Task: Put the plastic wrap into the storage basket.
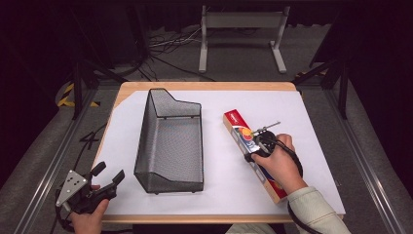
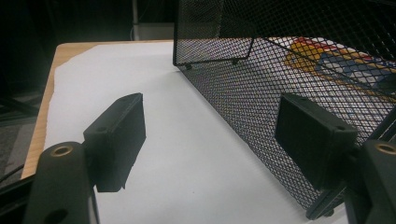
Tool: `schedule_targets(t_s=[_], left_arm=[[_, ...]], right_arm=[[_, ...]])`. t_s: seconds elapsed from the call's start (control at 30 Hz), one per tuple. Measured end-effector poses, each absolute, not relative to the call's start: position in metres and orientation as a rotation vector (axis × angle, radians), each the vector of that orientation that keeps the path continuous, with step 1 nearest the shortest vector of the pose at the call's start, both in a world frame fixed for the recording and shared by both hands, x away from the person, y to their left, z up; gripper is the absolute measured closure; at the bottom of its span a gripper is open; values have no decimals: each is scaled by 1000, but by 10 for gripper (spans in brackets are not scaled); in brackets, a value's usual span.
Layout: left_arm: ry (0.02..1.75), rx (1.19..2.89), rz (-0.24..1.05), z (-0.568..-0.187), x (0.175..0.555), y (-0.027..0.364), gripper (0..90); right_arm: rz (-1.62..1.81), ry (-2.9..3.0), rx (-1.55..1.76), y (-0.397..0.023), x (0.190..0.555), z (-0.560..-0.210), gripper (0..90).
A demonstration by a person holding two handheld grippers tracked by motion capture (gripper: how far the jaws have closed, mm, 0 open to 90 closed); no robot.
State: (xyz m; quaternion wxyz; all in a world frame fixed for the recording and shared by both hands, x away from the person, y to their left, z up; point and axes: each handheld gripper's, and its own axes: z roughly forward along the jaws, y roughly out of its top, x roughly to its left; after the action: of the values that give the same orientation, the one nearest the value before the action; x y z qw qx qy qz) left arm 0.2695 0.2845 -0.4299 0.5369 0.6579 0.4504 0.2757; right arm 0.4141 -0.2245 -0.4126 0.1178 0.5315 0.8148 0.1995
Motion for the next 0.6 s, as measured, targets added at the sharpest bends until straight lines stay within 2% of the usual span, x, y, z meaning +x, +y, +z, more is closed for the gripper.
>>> schedule_targets(t_s=[0.2,0.6], left_arm=[[1073,1567,655,-430,270,284,252],[1074,1566,652,-431,270,284,252]], right_arm=[[545,2395,1567,-220,414,-413,368],[498,2377,1563,-216,413,-410,402]])
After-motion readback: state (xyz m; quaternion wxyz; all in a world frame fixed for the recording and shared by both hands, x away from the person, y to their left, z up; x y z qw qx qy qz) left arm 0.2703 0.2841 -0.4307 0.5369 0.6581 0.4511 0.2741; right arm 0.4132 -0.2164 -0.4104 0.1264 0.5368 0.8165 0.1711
